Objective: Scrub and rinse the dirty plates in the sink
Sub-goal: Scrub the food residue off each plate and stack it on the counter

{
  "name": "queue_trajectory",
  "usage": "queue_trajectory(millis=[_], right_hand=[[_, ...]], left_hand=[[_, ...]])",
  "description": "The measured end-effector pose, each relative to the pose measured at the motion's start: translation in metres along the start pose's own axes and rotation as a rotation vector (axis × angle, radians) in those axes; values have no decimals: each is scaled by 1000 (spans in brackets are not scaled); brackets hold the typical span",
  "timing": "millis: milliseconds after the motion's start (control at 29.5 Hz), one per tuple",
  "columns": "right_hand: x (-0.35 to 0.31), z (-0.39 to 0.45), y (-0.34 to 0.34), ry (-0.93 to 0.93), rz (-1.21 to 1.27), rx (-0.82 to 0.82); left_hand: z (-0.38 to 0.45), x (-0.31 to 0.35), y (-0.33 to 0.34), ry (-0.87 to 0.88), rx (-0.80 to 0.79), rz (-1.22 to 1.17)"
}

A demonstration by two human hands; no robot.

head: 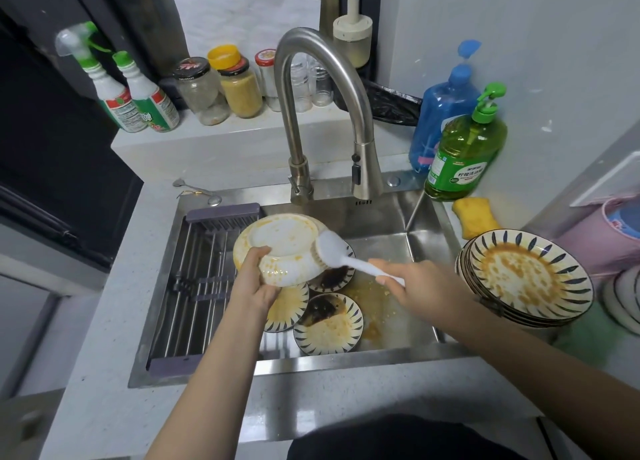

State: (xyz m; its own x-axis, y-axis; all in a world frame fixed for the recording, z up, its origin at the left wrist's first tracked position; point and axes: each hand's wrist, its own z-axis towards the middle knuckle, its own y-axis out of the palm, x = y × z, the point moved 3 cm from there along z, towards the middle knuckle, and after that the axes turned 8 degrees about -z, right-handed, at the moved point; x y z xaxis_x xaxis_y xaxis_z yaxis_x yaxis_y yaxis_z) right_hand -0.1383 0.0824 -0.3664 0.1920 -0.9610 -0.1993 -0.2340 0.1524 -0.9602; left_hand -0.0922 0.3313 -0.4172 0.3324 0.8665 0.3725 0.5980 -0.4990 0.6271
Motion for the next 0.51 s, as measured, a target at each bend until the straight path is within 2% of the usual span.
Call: queue_trajectory(millis=[68, 170, 306, 441, 509], right_hand=[[-1, -1, 0, -2, -32, 7], [0, 5, -2, 107, -96, 4], [-31, -19, -1, -33, -279, 27], [-23, -13, -7, 41, -370, 41], [-32, -15, -8, 3, -372, 56]], left_hand=[[0, 0, 0, 4, 13, -21], [-2, -10, 3, 12, 26, -32], [-2, -21, 8, 41, 73, -10], [0, -34, 10, 45, 90, -3], [0, -37, 11, 46, 92, 15]])
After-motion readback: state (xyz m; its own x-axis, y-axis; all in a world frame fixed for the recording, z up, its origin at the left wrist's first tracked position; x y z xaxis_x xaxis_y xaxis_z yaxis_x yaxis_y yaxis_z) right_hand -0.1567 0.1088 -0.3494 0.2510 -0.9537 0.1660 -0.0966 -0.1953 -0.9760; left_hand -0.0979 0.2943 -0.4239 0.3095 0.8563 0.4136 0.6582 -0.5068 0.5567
